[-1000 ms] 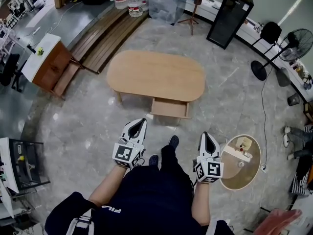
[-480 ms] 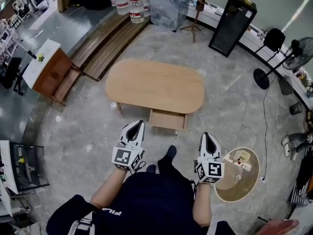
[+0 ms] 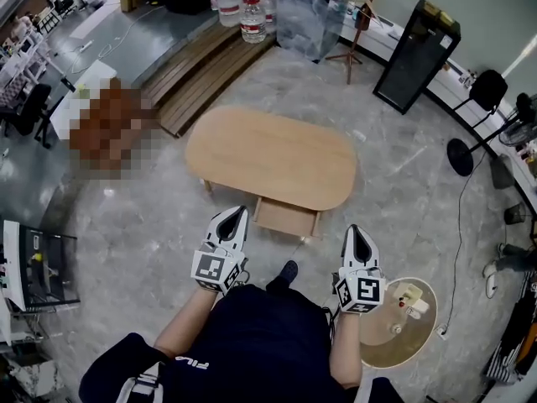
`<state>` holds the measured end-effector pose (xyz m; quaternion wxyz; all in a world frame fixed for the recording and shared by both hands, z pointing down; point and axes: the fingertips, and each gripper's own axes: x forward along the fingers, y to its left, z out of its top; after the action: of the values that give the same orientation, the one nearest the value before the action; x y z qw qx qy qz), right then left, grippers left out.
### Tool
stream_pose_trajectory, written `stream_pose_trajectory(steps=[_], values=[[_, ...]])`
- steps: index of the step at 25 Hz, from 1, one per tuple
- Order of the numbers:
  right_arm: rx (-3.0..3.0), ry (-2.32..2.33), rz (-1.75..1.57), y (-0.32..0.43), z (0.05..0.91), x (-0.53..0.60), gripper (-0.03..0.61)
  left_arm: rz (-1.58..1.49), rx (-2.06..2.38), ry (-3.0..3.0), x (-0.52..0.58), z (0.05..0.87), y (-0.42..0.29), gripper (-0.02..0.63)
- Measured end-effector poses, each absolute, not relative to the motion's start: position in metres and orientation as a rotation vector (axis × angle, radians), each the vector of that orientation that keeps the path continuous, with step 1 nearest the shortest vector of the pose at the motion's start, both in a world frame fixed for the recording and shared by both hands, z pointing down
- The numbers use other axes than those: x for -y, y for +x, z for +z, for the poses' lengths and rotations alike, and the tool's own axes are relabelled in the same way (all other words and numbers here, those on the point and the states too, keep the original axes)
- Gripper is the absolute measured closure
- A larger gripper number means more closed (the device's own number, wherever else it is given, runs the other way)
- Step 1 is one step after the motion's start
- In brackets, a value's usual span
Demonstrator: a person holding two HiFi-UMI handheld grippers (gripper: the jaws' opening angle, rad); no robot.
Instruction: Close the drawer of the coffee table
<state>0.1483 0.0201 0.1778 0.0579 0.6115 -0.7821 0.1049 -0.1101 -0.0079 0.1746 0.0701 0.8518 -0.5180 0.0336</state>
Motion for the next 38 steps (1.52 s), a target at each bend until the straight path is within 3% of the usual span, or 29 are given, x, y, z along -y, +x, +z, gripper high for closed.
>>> stream_pose_trajectory(steps=[21, 38], values=[[2.415, 1.782, 0.290, 0.155, 0.179, 0.041, 0.552, 0.151, 1.581, 2.541, 0.061, 0.183, -0.104, 0.588], [2.329, 1.774, 0.398, 0.164, 0.245, 0.053, 0.552, 0.273, 1.524, 2.599, 0.085, 0.239, -0.102, 0.588]])
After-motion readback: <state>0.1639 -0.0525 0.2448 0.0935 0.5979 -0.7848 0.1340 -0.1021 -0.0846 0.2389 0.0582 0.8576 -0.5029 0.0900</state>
